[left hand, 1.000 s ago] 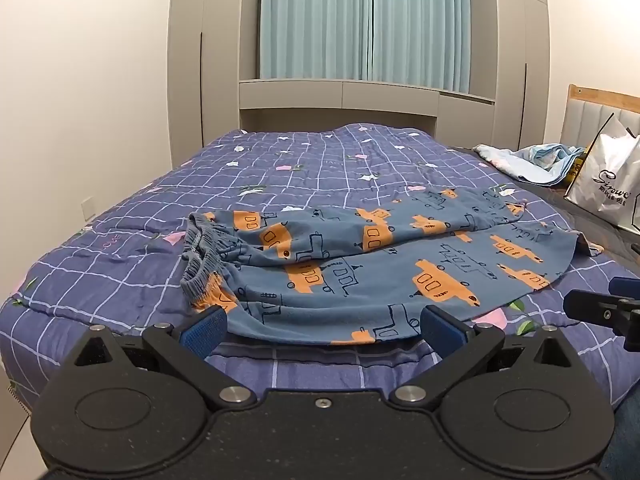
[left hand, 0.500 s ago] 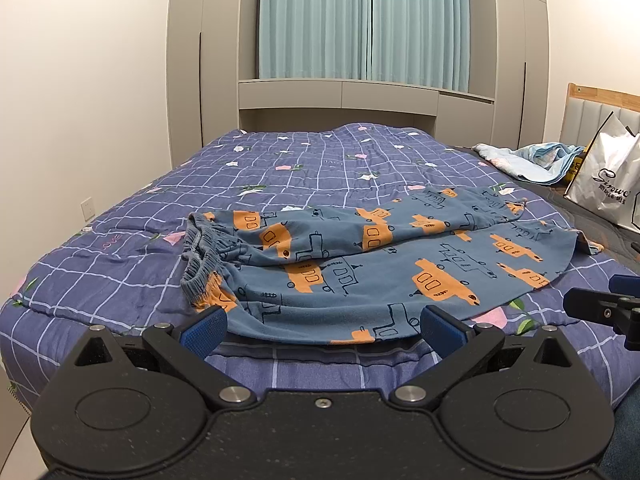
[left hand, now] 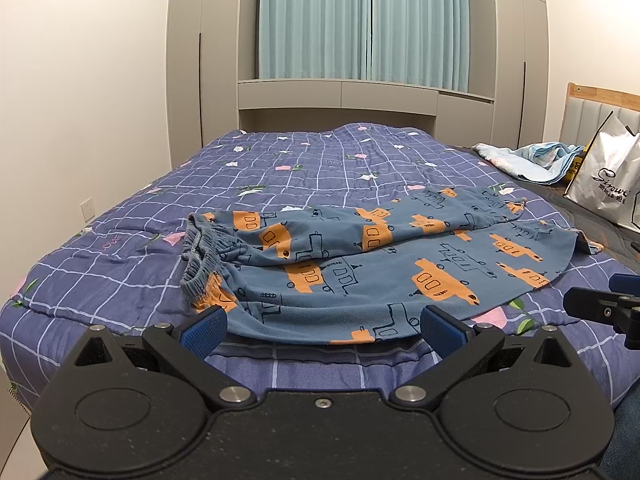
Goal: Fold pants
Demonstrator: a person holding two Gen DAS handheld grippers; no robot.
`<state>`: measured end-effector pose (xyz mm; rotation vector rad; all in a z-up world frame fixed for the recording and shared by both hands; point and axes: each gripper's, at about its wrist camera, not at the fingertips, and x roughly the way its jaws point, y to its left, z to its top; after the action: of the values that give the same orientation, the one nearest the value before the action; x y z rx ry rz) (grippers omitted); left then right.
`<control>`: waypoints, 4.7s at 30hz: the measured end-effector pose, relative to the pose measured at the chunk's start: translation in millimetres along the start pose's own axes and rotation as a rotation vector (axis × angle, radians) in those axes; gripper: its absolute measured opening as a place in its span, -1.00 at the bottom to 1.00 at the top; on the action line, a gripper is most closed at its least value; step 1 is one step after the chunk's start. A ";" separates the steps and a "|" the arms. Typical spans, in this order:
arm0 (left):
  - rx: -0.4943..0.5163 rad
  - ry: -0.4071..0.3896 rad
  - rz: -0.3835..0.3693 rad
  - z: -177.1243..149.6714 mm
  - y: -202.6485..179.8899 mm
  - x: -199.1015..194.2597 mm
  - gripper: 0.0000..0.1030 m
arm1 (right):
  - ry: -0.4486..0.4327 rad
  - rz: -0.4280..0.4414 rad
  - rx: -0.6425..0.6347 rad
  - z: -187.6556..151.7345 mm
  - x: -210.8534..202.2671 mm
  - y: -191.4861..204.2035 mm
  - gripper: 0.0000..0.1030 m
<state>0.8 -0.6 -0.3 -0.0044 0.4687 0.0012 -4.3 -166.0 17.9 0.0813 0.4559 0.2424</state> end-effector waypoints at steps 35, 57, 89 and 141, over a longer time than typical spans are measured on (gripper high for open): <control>0.002 0.001 0.000 0.4 -0.7 -1.2 0.99 | 0.005 -0.001 0.004 -0.2 -0.4 -0.9 1.00; -0.017 0.058 0.013 -6.7 0.7 11.3 0.99 | 0.054 -0.024 0.007 -0.7 5.6 -4.6 1.00; 0.038 0.122 0.179 120.4 35.3 132.9 0.99 | 0.199 -0.057 -0.250 90.7 122.4 -7.1 1.00; 0.110 0.493 -0.232 134.9 150.3 367.9 0.44 | 0.544 0.492 -0.722 161.3 437.9 -12.0 0.65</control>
<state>389.6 150.4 -46.7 0.0494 0.9587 -0.2587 450.9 -72.1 -25.8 -0.6003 0.8608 0.9117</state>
